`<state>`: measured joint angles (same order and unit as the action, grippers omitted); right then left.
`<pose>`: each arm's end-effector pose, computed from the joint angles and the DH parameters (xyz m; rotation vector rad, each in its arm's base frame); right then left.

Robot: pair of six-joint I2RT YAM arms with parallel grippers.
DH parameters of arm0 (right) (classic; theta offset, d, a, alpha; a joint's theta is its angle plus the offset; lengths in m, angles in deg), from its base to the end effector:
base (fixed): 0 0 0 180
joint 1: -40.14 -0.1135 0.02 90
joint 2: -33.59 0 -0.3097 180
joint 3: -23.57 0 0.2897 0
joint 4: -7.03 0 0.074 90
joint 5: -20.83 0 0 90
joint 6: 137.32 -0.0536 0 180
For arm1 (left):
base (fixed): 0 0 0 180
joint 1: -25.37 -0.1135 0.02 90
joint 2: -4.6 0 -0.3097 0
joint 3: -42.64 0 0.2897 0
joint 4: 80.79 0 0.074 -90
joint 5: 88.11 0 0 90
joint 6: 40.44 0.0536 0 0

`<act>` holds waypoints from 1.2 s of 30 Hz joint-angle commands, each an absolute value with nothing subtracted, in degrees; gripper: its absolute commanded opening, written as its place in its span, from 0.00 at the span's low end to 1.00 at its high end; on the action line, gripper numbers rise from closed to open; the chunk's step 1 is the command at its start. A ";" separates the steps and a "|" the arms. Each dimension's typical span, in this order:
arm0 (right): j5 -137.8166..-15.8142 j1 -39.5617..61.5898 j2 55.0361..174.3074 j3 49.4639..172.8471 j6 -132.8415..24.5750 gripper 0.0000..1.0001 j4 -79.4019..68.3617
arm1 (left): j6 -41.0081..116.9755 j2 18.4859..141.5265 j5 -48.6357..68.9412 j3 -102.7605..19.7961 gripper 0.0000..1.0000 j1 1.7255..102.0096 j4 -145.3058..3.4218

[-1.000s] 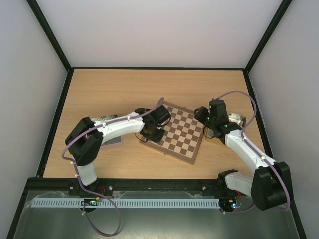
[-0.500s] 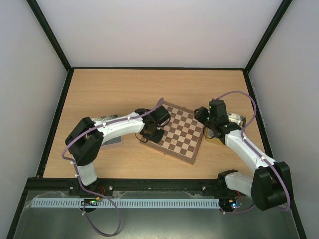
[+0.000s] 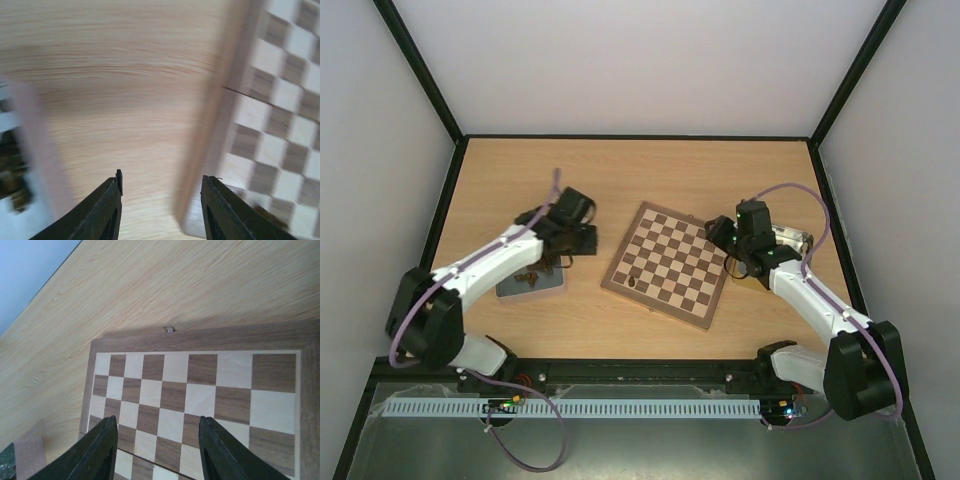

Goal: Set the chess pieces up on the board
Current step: Pick up the chess piece from the storage box.

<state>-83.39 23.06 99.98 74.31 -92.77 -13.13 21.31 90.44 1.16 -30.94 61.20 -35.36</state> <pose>0.2610 0.0940 0.2454 0.4234 2.2772 0.8602 0.2832 -0.2036 0.2530 0.1690 2.6245 -0.3900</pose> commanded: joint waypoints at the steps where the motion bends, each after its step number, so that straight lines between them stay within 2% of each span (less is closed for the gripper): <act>1: -82.97 21.21 100.56 75.22 -94.40 0.44 -11.52 | 14.81 82.12 -1.31 -22.09 0.47 49.88 -39.74; 5: -81.56 19.46 100.65 74.98 -95.88 0.44 -11.39 | 13.10 76.98 -1.11 -14.68 0.51 37.20 -42.70; 9: -81.65 18.91 100.12 74.34 -96.70 0.44 -11.42 | 12.95 78.14 -0.62 -13.24 0.54 29.10 -44.32; 12: -81.25 18.92 99.44 73.93 -96.06 0.44 -11.53 | 13.19 82.75 -1.50 -14.97 0.52 27.21 -44.19; 17: -82.60 18.96 100.56 74.49 -93.65 0.44 -12.55 | 11.93 87.62 -3.87 -15.07 0.39 25.99 -45.11; 27: -83.67 18.90 102.28 73.63 -91.93 0.43 -10.87 | 13.10 90.77 -6.46 -15.77 0.39 25.92 -44.57; 31: -83.53 18.96 102.92 74.44 -91.02 0.43 -10.92 | 13.43 91.22 -6.67 -14.88 0.30 25.91 -45.20; 36: -83.00 18.94 103.54 75.71 -90.22 0.43 -11.14 | 14.68 90.24 -7.51 -15.74 0.07 25.98 -44.00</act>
